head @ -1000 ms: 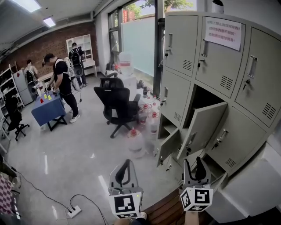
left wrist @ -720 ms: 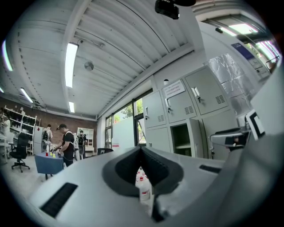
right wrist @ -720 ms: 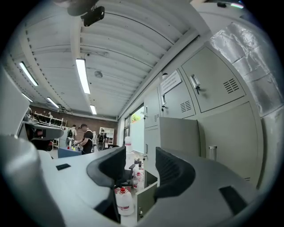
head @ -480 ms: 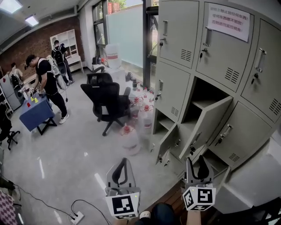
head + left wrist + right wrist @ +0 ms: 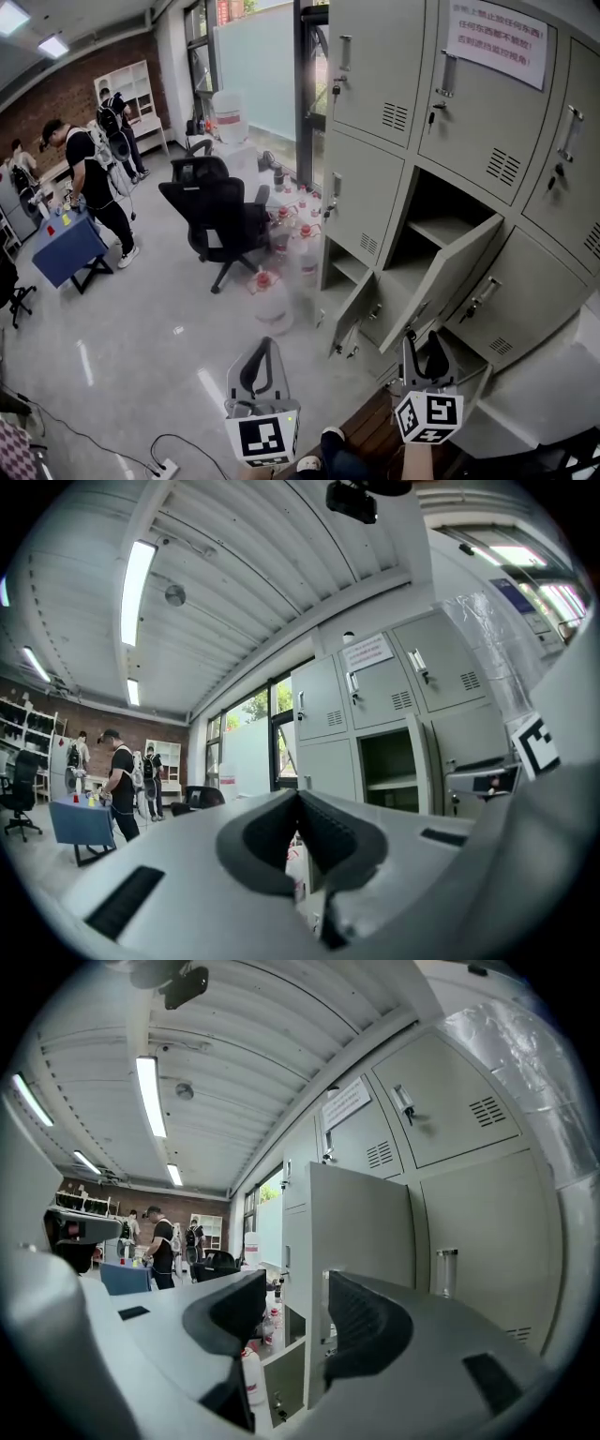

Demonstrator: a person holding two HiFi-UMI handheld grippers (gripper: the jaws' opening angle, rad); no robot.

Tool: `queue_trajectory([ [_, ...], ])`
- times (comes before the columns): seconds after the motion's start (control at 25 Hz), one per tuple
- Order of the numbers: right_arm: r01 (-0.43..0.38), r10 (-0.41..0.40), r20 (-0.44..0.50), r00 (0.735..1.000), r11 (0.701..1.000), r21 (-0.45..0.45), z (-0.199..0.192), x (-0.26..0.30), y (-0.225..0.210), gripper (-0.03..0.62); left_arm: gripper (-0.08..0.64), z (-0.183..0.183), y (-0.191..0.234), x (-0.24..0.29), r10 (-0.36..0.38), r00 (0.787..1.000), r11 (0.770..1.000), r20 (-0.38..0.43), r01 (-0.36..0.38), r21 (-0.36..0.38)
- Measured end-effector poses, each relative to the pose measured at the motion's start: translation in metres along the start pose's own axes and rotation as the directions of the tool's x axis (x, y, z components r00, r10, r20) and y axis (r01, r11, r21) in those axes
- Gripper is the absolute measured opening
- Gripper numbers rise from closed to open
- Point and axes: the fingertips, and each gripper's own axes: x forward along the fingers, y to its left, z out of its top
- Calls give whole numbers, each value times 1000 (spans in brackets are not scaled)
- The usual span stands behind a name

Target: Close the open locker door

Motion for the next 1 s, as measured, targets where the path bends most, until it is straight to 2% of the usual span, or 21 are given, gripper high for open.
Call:
queue_trajectory([
  [0.16, -28, 28, -31, 999, 1000, -9, -9, 26, -8, 202, 0, 4, -3, 27, 0, 1000, 1000, 14, 0, 11],
  [0.32, -62, 63, -64, 996, 998, 31, -24, 48, -14, 202, 0, 3, -9, 51, 9, 1000, 1000, 8, -9, 11],
  [0.44, -71, 73, -88, 993, 997, 25, -34, 60, -19, 202, 0, 2, -12, 64, 13, 1000, 1000, 2, -13, 17],
  [0.8, -164, 165, -69, 984, 986, 24, -34, 96, -10, 201, 0, -5, -18, 98, 60, 998, 998, -10, -59, 6],
  [1.0, -200, 202, -53, 978, 979, 32, -34, 120, -11, 153, 0, -7, -21, 110, 91, 996, 996, -12, -91, 12],
])
